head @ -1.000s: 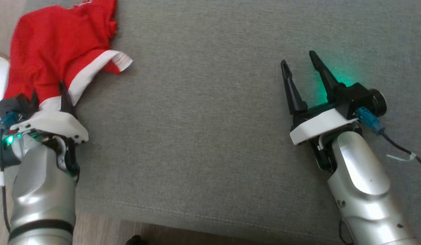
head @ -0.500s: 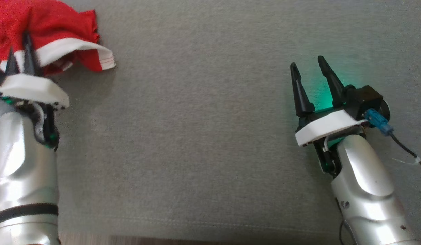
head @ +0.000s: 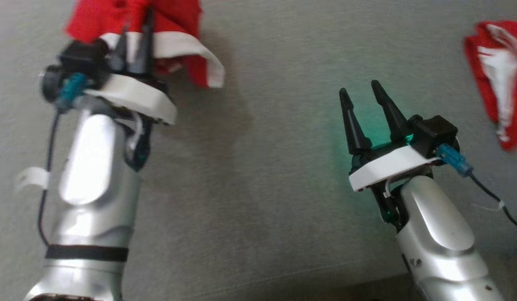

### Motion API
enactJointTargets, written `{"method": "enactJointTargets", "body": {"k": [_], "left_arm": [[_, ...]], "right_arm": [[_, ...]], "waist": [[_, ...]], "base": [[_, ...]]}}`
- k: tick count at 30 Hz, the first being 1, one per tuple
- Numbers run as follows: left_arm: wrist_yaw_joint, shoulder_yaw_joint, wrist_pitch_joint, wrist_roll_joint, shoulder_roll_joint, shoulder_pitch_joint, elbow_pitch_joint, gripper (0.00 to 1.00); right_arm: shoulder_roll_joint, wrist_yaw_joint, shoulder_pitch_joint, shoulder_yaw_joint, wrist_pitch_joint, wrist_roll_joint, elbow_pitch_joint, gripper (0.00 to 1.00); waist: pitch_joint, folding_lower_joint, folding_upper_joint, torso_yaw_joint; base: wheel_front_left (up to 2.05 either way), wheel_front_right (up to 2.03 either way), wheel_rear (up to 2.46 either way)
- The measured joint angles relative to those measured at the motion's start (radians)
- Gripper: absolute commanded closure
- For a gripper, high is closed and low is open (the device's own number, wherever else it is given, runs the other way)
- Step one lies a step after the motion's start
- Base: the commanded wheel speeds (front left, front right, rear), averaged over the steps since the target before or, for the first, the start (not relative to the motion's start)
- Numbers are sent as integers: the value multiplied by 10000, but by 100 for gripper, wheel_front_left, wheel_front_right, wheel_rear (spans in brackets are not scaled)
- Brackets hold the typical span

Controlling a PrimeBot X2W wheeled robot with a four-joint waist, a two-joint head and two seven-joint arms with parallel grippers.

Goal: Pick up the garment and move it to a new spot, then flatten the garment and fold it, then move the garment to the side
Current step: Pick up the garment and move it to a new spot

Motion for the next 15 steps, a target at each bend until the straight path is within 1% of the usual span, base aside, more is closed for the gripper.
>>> {"method": "enactJointTargets", "body": {"k": [4,6,7,8,11,12,13,14,15], "left_arm": [[-29,-1011,-2,-288,-151,61,128,100],[-23,-1482,-2,-596,-174,161,167,100],[146,-1960,0,-1003,-171,353,169,100],[297,-2174,-2,-1170,-173,472,171,100],[786,-2506,-2,-1290,-173,825,257,100],[897,-2516,0,-1308,-173,928,339,68],[993,-2483,0,-1344,-173,1041,393,12],[1085,-2447,-2,-1346,-171,1157,481,12],[1174,-2395,0,-1331,-161,1287,550,0]], "right_arm": [[2,0,5,205,-2,293,-107,0],[2,0,7,276,0,384,-174,0],[2,0,8,355,-2,479,-211,0],[4,0,12,378,-2,516,-226,0],[2,0,32,366,-2,518,-255,0],[2,0,44,351,-2,518,-261,0],[4,0,58,334,-2,516,-259,0],[4,0,79,314,-2,512,-259,0],[4,0,100,305,-2,512,-255,0]], "waist": [[-57,0,0,-835],[-62,0,0,-1211],[-55,0,0,-1538],[-47,0,0,-1682],[-3,0,0,-1956],[16,0,0,-1976],[25,0,0,-1957],[21,0,0,-1911],[6,0,0,-1844]], "base": [[0,0,0],[0,0,0],[0,0,0],[0,0,0],[0,0,0],[0,0,0],[0,0,0],[0,0,0],[0,0,0]]}}
